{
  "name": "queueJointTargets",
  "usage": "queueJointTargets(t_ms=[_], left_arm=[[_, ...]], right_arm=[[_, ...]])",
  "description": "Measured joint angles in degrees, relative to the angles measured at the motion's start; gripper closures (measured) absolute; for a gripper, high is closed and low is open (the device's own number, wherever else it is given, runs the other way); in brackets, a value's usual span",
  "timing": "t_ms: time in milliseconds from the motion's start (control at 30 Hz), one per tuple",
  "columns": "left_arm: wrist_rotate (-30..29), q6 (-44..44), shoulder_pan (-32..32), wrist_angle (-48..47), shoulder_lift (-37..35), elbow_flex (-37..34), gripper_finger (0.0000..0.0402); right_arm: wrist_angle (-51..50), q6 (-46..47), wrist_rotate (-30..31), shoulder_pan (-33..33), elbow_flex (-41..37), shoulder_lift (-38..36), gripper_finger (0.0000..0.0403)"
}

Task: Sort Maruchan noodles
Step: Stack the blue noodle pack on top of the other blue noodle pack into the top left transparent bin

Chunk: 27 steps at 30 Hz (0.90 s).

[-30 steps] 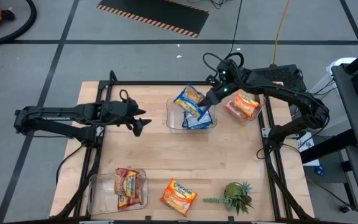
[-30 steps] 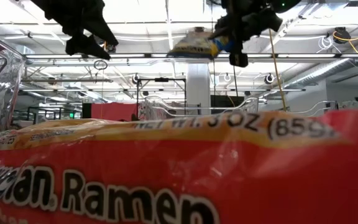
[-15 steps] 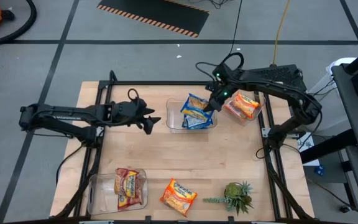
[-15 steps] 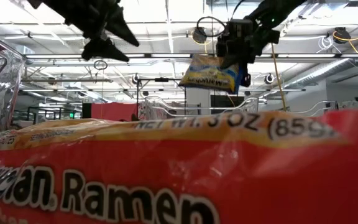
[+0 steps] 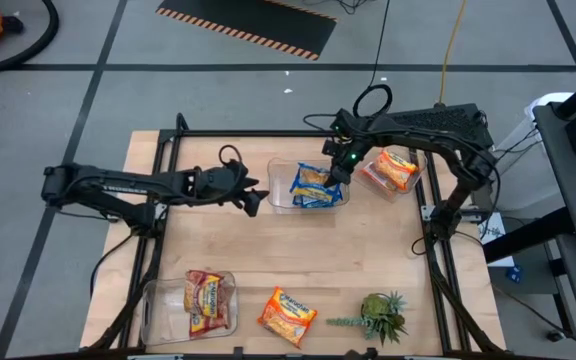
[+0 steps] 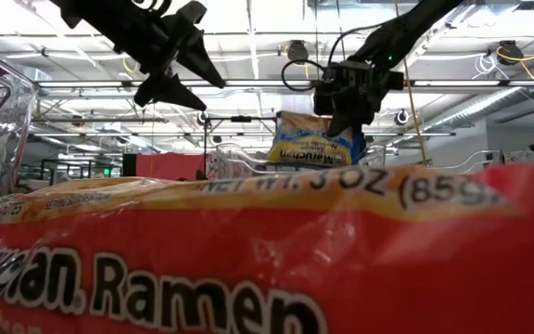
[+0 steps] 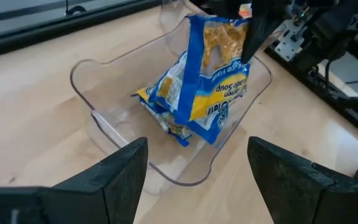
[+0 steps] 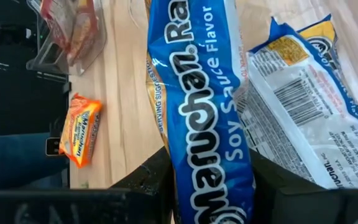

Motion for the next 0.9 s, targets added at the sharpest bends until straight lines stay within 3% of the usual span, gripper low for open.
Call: queueJointTargets(t_ms=[300, 567, 700, 900], left_arm=[[-1.10, -0.66, 0.40, 2.04, 0.33, 0.00, 0.0121], [-0.94, -0.34, 2.24, 2.31, 0.33, 0.00, 0.0121], [2.47, -0.13, 3.38, 2.31, -0.13, 0.00, 0.0121], [7.72, 2.51, 3.13, 2.28, -0.22, -0.02, 0.0121]], right_arm=[[-1.71, -3.03, 0.88, 0.06, 0.00, 1.00, 0.0274], [-1.92, -2.15, 6.64, 0.44, 0.00, 0.10, 0.0199], [-1.02, -0.08, 10.24, 1.32, -0.04, -2.08, 0.0176], [-0.90, 5.07, 17.27, 3.65, -0.04, -7.68, 0.0172]])
